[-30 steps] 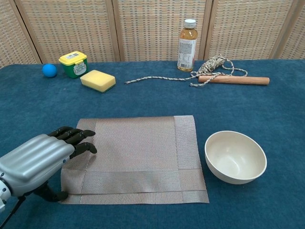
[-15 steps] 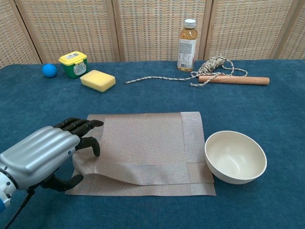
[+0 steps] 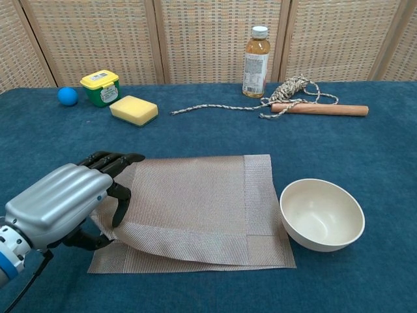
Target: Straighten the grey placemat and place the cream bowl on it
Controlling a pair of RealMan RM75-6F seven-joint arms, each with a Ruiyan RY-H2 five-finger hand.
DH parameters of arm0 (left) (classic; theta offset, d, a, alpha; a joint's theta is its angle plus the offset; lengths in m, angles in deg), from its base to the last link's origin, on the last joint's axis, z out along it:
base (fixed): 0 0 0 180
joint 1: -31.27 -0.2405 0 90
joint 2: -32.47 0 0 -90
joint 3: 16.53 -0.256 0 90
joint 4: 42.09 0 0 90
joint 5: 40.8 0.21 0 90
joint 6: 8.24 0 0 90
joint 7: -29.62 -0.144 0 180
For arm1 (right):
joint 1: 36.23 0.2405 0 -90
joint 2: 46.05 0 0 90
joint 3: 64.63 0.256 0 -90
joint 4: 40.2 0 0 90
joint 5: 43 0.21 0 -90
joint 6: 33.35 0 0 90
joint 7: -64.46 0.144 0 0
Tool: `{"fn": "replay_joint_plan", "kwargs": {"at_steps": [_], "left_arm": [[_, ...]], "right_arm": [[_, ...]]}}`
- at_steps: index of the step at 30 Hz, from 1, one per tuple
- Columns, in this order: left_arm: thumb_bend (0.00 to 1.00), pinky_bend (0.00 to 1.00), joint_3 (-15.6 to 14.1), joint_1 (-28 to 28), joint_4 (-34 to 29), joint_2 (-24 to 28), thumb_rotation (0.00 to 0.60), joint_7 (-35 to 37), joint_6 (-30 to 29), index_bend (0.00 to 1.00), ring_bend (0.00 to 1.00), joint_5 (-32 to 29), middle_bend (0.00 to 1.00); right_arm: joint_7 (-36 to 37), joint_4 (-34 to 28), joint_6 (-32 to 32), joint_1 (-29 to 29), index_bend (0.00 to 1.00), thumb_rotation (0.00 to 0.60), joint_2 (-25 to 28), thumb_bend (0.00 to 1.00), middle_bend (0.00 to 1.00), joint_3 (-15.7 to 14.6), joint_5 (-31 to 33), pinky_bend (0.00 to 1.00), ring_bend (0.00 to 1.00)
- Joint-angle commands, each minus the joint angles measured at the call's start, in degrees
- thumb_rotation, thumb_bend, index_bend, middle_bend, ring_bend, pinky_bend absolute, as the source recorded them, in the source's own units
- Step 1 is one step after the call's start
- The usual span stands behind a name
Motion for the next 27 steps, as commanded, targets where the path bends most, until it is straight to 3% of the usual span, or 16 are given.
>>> {"fn": "replay_joint_plan", "kwargs": {"at_steps": [1,10,19,23,27], "left_arm": [[0.39,0.0,0.17,0.23,0.92,-0.56,0.6,1.01,-0.74,0.68,0.0,0.66,0.0],[0.43,0.0,-0.44,0.05,-0.66,1.83,0.6,2.48,-3.68,0.7,0.0,3.18,0.0],[0.42,0.0,0.16,-1.25,-8.42,10.21,0.6,3.44,-8.92,0.68,0.0,5.59,0.0],[0.43,0.0,1.25,-1.32,-11.38,13.69,0.6,4.13,-10.12,0.68,0.0,5.84,0.0],[0.43,0.0,4.96,0.35,-15.25,16.88,0.6,4.18,-8.38,0.68,0.0,3.07,0.0]], "right_arm": [[0.1,-0.02,-0.05,0.01,0.04,0.6,0.05,0.22,0.0,-0.02,0.01,0.0,0.0],[0.24,-0.17,0.02,-0.03,0.05,0.6,0.25,0.22,0.0,-0.06,-0.1,0.0,0.0],[0.11,-0.49,0.35,-0.18,0.05,0.6,0.47,0.22,0.0,-0.19,-0.44,0.0,0.0],[-0.37,-0.69,0.26,-0.22,0.05,0.6,0.45,0.21,0.0,-0.34,-0.5,0.0,0.0],[-1.05,-0.8,0.1,-0.19,0.05,0.6,0.29,0.21,0.0,-0.49,-0.61,0.0,0.0]]}}
